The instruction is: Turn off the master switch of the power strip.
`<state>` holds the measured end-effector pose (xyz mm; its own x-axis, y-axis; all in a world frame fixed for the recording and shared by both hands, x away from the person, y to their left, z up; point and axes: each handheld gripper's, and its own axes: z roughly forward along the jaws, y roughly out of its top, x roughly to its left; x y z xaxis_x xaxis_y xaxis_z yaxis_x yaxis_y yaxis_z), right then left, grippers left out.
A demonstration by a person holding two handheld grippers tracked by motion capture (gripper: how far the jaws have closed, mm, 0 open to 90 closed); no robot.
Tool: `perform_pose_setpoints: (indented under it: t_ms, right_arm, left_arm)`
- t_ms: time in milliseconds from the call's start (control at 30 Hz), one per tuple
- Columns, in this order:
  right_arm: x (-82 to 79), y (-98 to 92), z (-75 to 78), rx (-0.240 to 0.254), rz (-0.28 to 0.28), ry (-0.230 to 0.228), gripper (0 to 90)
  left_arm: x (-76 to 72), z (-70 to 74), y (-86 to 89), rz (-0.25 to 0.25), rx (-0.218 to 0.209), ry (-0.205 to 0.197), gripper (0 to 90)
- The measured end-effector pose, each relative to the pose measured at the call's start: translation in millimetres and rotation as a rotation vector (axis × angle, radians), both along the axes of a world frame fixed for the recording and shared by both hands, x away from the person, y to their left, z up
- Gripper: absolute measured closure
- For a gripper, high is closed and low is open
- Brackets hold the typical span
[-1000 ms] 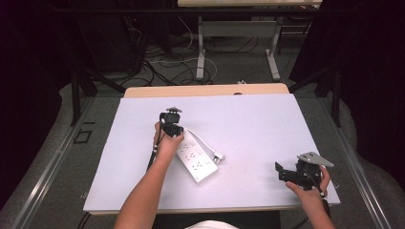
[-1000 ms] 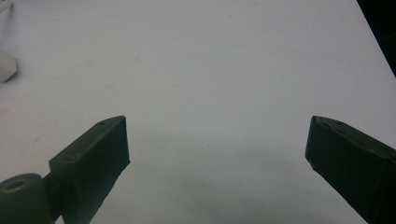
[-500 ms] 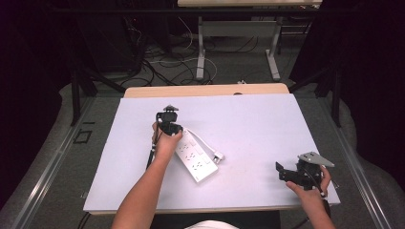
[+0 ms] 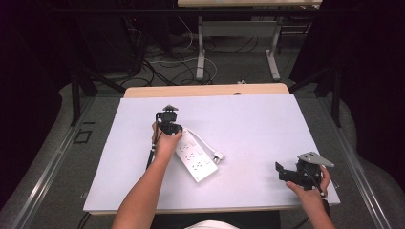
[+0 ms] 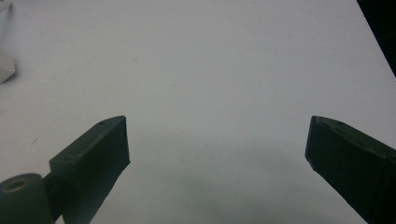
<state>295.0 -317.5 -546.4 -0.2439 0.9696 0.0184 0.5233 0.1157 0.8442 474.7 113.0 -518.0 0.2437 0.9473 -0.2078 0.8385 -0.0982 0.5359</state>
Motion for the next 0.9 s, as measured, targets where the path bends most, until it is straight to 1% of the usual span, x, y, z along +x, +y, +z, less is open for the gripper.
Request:
perform_pose_setpoints:
  t_ms: [100, 167, 300, 367, 433, 500, 533, 567, 633, 667, 733, 800, 833, 867, 900]
  right_arm:
    - [-0.3, 0.2, 0.2, 0.001, -0.003, 0.005, 5.7]
    - [0.7, 1.0, -1.2, 0.01, -0.009, -0.012, 5.7]
    - [0.6, 0.9, -1.3, 0.009, -0.009, -0.012, 5.9]
    - [0.7, 0.6, -1.3, 0.008, -0.008, -0.013, 6.0]
    - [-0.3, 1.0, -0.8, 0.011, -0.011, -0.006, 5.9]
    - [-0.4, 0.7, -0.5, 0.012, -0.011, -0.009, 6.0]
    - [-1.3, -0.2, 0.9, 0.003, -0.007, 0.013, 6.0]
    - [-0.5, 0.1, -0.3, 0.014, -0.008, -0.003, 6.0]
    - [0.0, 0.6, -1.0, 0.014, -0.015, -0.014, 6.0]
    - [-0.4, 0.0, -0.3, 0.012, -0.008, -0.005, 6.0]
    - [0.0, 0.3, -0.8, 0.012, -0.013, -0.012, 6.0]
    - [0.1, 0.4, -0.8, 0.012, -0.013, -0.011, 6.0]
    - [1.1, 1.3, -2.1, 0.016, -0.021, -0.032, 6.0]
    - [-0.5, 0.0, 0.3, 0.004, -0.008, 0.002, 6.1]
    - [-0.5, 0.3, 0.3, 0.006, -0.007, 0.002, 6.0]
  left_arm:
    - [0.2, 0.3, 0.4, 0.005, 0.0, 0.005, 90.0]
    - [0.5, -0.1, 1.3, 0.003, -0.003, -0.001, 90.0]
    - [0.7, 0.2, 2.4, 0.009, 0.002, 0.003, 90.0]
    - [0.8, 0.2, 3.1, 0.015, -0.002, -0.001, 90.0]
    - [0.8, 1.1, 3.8, 0.019, -0.001, 0.0, 90.0]
    - [0.9, 1.6, 4.9, 0.015, -0.002, -0.002, 90.0]
    - [0.9, 2.5, 5.5, 0.014, -0.001, 0.004, 89.8]
    - [0.8, 2.2, 5.6, 0.02, -0.006, -0.004, 89.1]
    - [0.7, 3.2, 6.6, 0.023, -0.004, -0.005, 88.8]
    - [0.7, 3.6, 7.5, 0.02, -0.008, -0.008, 88.6]
    - [0.0, 4.4, 8.4, 0.025, -0.016, -0.01, 87.5]
    - [-0.5, 5.5, 9.8, 0.019, -0.018, -0.013, 87.1]
    - [-0.8, 6.1, 10.2, 0.021, -0.025, -0.016, 86.3]
    - [-1.2, 6.8, 10.5, 0.023, -0.024, -0.015, 85.7]
    - [-1.5, 7.3, 10.9, 0.023, -0.025, -0.016, 85.3]
